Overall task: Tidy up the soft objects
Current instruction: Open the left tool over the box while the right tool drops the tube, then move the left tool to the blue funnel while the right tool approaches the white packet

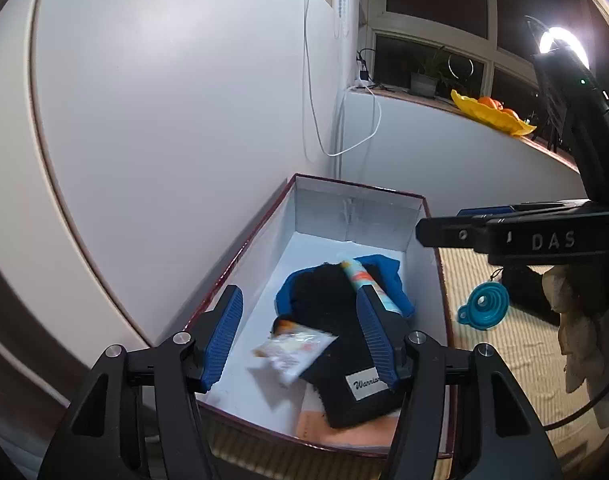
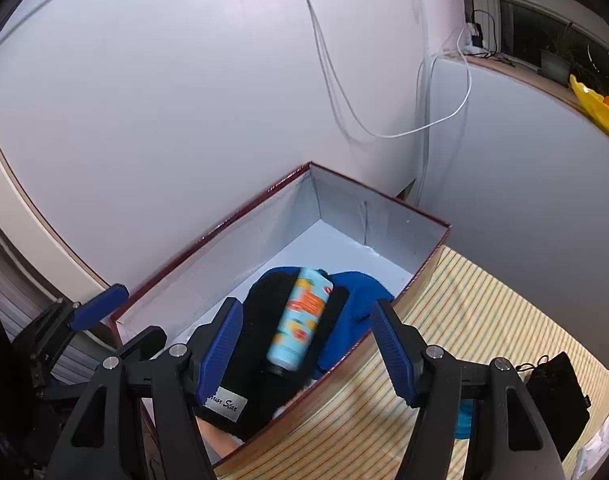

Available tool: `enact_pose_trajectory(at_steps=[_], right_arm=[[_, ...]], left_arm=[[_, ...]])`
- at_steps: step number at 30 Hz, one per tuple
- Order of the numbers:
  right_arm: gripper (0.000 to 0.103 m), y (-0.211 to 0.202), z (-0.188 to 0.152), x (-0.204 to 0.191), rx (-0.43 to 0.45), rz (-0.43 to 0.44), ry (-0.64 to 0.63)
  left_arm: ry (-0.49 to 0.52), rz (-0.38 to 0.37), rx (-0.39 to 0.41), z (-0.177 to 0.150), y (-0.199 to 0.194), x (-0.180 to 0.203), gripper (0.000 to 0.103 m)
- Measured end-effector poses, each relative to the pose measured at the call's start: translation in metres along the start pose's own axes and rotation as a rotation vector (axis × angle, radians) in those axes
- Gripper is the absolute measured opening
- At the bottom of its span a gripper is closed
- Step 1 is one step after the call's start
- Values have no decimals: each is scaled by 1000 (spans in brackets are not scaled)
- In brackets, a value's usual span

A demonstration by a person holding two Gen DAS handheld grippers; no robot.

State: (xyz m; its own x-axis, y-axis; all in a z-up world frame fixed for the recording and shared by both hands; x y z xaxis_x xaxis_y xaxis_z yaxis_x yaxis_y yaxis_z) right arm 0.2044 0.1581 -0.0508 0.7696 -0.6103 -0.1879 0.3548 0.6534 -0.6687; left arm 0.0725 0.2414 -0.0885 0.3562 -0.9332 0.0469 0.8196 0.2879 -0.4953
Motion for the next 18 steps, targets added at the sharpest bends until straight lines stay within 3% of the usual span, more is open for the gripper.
enact_pose_trajectory(at_steps=[10, 18], right_arm=[[63, -26, -10, 14, 24, -9, 31], [63, -61, -38, 43, 48, -35, 70]], left_arm=[[-15, -35, -2, 0, -12, 9, 59], [-20, -102, 2, -2, -24, 34, 59]])
Point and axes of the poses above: each gripper's, at about its wrist camera, not at the fingertips, and y roughly the way its jaws point, x to its right, z to its top, the point moved 1 cm from there along y, roughly the way its jaws point, and after that the axes turned 7 degrees about x, right-handed, at the moved point
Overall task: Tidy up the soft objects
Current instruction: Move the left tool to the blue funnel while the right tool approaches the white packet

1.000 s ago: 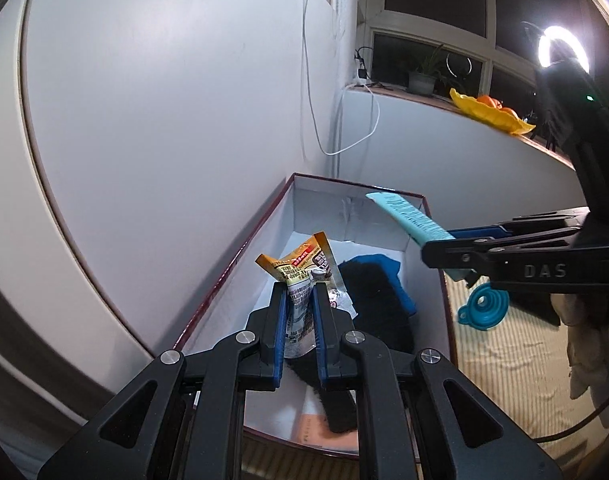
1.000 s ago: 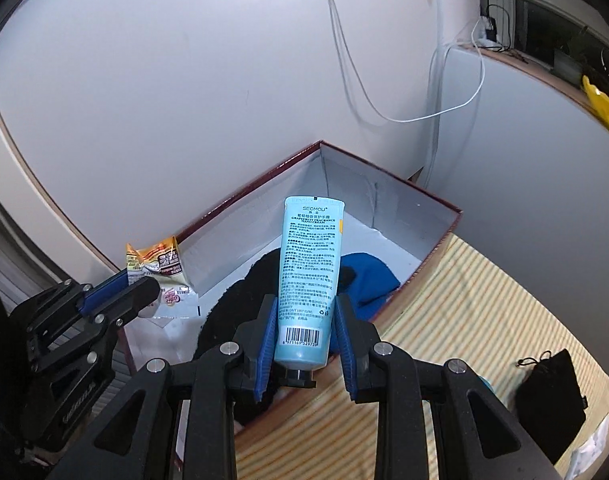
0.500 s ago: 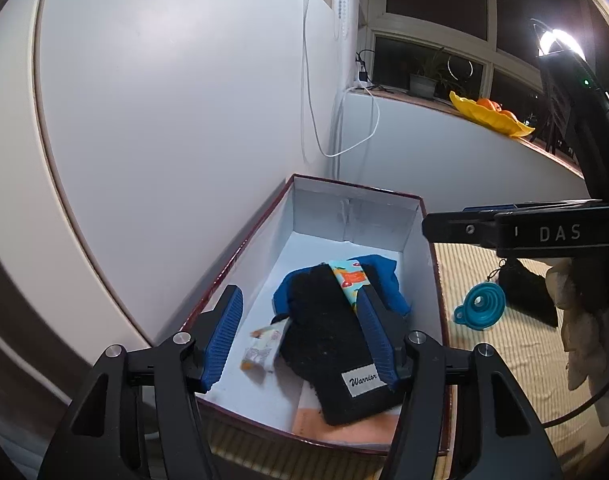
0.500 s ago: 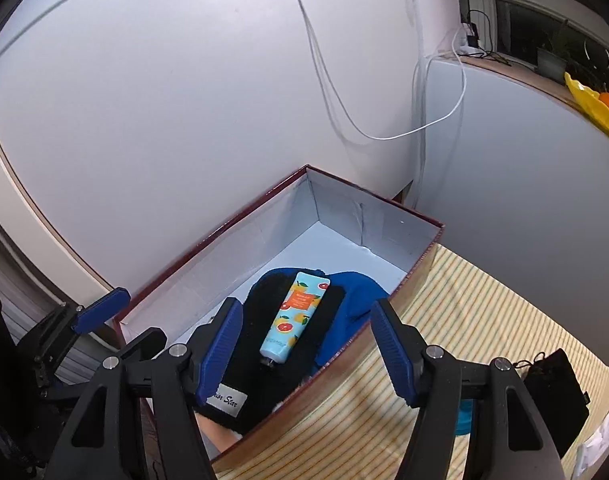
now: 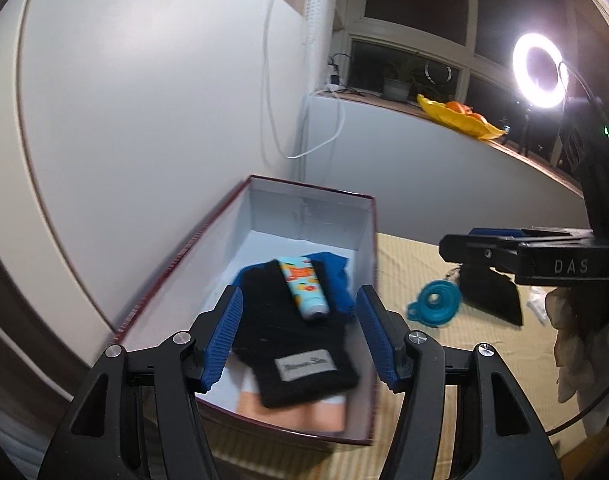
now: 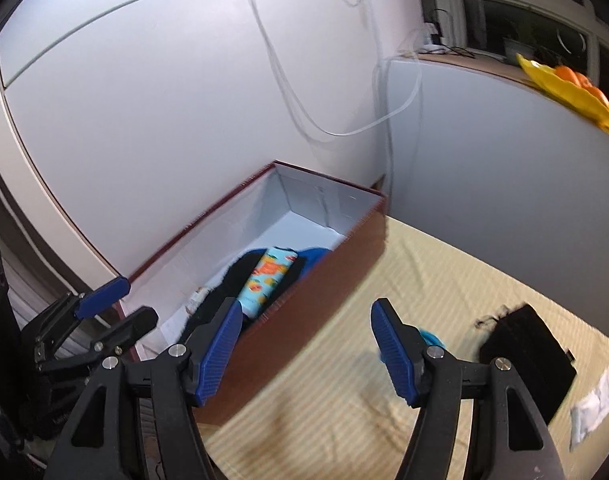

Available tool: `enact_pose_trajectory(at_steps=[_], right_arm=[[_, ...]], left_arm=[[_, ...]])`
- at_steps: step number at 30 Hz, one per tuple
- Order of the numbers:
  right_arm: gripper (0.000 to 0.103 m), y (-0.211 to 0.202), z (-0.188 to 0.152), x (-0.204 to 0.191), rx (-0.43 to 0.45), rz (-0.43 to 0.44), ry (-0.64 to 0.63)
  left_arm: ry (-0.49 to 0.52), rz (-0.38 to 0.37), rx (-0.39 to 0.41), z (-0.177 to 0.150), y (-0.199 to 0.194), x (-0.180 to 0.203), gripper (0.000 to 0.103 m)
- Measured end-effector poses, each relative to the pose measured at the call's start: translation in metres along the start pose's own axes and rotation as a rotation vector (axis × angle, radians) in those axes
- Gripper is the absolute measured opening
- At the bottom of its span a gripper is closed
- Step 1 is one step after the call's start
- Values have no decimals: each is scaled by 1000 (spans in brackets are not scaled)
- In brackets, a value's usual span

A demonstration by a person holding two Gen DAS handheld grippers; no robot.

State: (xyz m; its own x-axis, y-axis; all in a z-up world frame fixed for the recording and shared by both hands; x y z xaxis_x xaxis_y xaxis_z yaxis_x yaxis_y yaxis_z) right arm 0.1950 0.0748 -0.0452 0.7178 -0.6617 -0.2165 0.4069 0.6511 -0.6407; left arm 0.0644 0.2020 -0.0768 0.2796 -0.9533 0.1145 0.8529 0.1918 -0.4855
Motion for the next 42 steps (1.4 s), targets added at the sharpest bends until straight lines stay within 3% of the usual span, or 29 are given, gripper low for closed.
enact_pose_trajectory(at_steps=[8, 14, 27, 35, 42], right_arm=[[63, -54, -29, 65, 33, -36, 90], [63, -99, -59, 130, 68, -108, 209], [63, -189, -119, 223, 126, -288, 350], [63, -194, -142, 270, 107, -290, 475], [63, -170, -165, 305, 62, -291, 606]], left_arm=[[35, -93, -3, -5, -9, 40, 59], [86, -164, -24, -11, -6, 78, 59], [116, -260, -105, -31, 21, 137, 59], [133, -307, -150, -41, 37, 170, 59], [119, -249, -158, -43, 56, 166, 59]])
Point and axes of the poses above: each gripper's, at about its wrist camera, not at the fingertips, and y roughly the way its jaws point, x to its right, z to its top, the point moved 1 cm from there along y, roughly the way its jaws point, and after that the axes turned 7 degrees about x, right-handed, at the moved point
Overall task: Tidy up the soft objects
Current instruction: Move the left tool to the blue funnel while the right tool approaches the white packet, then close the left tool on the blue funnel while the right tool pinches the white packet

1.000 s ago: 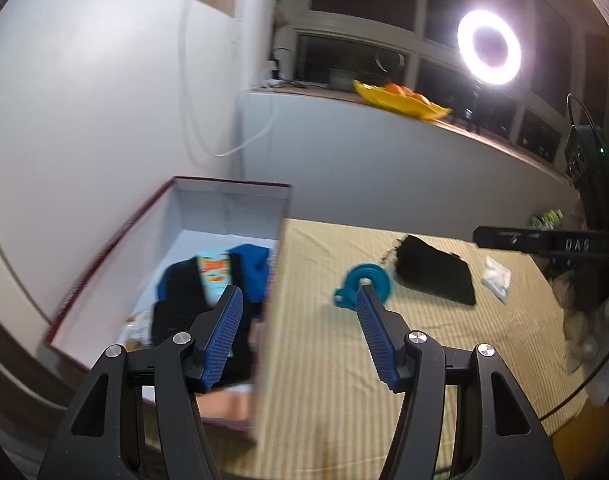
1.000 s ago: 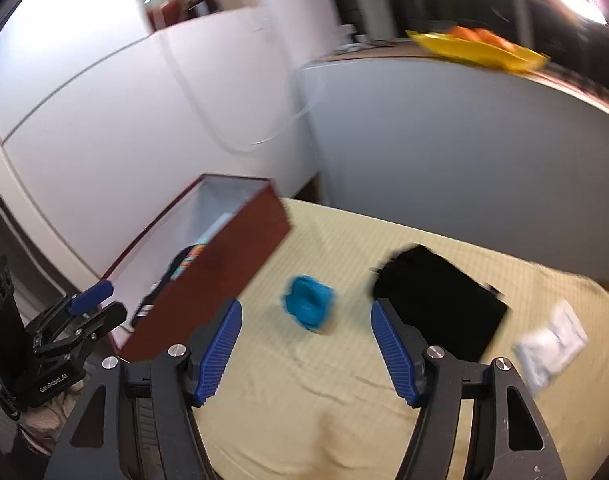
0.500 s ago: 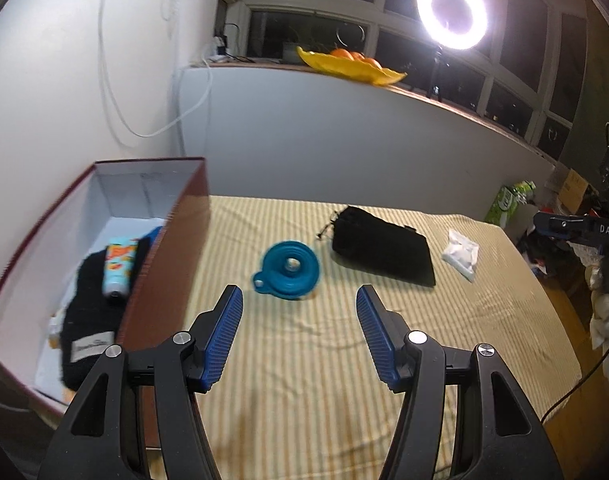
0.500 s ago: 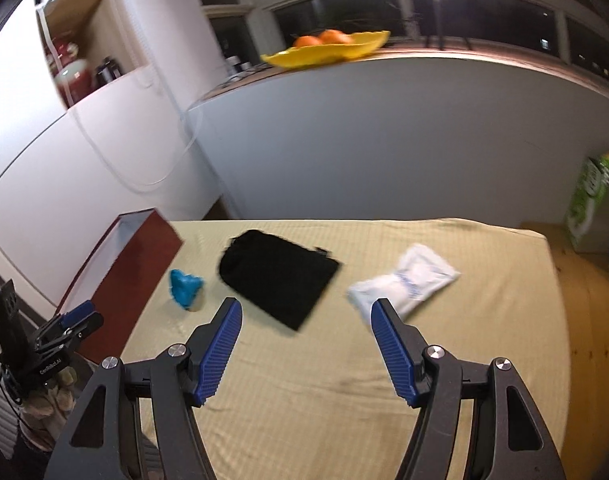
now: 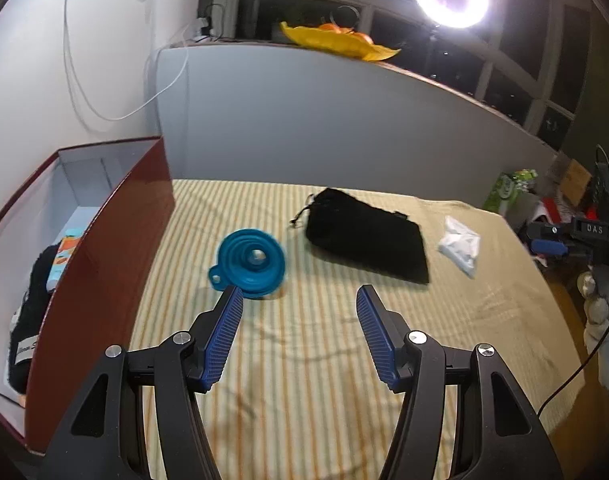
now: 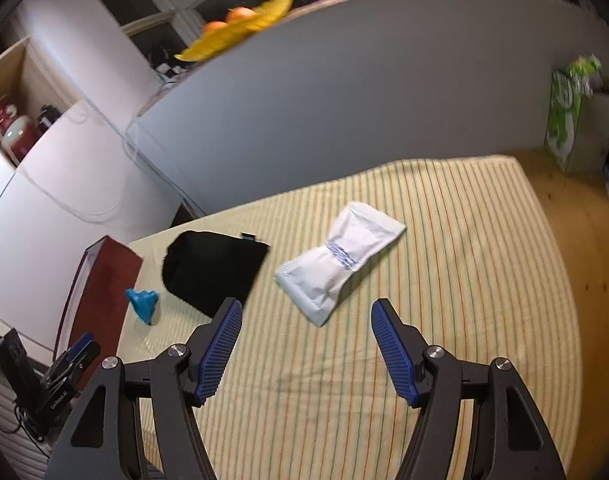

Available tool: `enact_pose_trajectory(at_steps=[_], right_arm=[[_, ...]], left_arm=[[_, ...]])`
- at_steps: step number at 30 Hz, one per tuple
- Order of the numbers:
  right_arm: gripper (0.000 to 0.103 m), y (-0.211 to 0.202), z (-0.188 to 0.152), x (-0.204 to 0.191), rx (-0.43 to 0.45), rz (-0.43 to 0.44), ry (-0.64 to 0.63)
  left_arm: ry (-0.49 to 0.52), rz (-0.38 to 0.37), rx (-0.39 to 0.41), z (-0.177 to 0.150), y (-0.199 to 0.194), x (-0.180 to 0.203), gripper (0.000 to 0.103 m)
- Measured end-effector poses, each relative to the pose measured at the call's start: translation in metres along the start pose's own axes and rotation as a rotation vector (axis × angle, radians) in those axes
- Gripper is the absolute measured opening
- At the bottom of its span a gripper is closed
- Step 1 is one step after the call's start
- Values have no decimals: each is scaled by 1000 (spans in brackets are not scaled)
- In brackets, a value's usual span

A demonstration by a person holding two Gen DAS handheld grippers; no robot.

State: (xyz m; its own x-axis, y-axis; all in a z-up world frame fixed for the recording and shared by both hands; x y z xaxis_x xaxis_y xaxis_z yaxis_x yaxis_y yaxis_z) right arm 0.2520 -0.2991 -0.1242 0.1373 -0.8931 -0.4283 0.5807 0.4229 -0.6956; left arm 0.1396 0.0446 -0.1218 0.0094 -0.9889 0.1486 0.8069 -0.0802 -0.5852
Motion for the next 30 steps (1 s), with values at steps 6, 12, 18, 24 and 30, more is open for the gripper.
enact_pose_trajectory(at_steps=[6, 12, 18, 24, 30], right_arm=[[63, 23, -1, 11, -32, -9, 39], [63, 38, 0, 18, -57, -15, 63], [63, 55, 2, 23, -73, -22, 88], [63, 66, 5, 20, -82, -29, 75], [63, 77, 10, 15, -88, -58, 63]], left_arm=[[-27, 20, -28, 0, 16, -13, 59], [-54, 17, -43, 2, 34, -19, 63], [-62, 15, -69, 5, 61, -20, 67], [-62, 76, -71, 8, 85, -25, 68], [-54, 92, -85, 6, 102, -29, 70]])
Point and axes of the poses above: each gripper's, at about its wrist camera, not at the fingertips, and y roughly the way its jaws point, x to its right, z to its top, the point moved 1 cm from there along y, roughly the way its jaws point, and after that the axes turned 7 degrees about x, right-handed, at the moved point
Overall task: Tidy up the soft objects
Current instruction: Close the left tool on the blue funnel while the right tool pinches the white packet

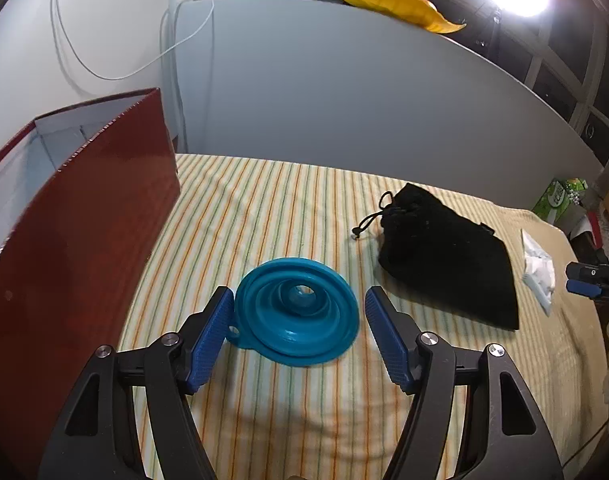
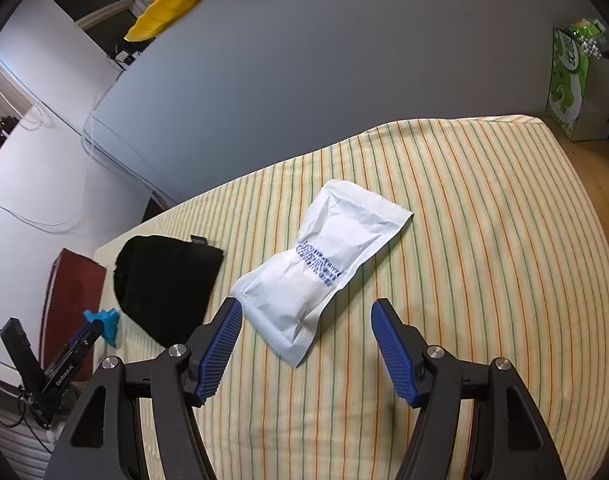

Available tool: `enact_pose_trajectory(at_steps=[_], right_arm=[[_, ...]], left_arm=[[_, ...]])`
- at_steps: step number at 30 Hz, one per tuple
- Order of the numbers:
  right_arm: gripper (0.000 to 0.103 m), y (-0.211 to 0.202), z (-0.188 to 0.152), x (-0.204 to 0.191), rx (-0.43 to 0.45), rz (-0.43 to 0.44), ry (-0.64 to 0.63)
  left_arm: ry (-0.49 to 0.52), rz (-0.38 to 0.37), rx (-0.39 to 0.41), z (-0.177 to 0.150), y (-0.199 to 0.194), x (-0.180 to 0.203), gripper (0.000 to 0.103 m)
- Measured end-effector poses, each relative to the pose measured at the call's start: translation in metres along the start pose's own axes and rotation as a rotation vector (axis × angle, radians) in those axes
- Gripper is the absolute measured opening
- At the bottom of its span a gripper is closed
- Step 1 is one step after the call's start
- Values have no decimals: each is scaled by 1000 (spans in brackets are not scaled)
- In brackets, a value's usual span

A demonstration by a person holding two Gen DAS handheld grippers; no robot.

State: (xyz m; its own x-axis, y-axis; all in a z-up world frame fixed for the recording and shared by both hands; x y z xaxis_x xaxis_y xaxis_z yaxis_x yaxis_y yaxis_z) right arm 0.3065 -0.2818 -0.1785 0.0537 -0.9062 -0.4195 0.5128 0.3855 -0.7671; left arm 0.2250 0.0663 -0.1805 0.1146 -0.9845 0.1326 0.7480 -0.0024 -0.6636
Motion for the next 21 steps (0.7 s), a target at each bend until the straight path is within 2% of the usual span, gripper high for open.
enact_pose_trajectory(at_steps=[6, 8, 10, 18, 19, 21], right_arm=[[63, 15, 3, -4, -11, -22, 5], [56, 21, 4, -4, -15, -24, 17], [40, 27, 3, -2, -28, -26, 36], [16, 28, 5, 13, -12, -12, 114], [12, 27, 5, 13, -9, -14, 110], [4, 24, 4, 13, 0, -23, 94]], left_arm=[[-4, 2, 2, 0, 8, -1, 72], [-6, 0, 2, 0, 11, -1, 72], [-5, 0, -1, -1, 13, -2, 72], [-29, -22, 0, -1, 15, -9, 71], [-32, -26, 0, -1, 15, -9, 69], [-36, -21, 2, -1, 16, -12, 59]])
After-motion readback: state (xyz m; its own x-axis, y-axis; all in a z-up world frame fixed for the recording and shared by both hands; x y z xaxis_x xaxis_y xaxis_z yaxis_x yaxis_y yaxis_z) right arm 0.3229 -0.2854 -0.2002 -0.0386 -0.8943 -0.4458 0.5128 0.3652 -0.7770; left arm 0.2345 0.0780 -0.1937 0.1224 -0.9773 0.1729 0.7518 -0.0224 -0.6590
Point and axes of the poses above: each gripper's, at about its wrist camera, not at the fingertips, and y roughly the way its jaws point, x to its right, z to its top, the point moved 1 cm from there along y, roughly the way its jaws point, and after that the axes turned 7 degrees about x, right-handed, at the moved point
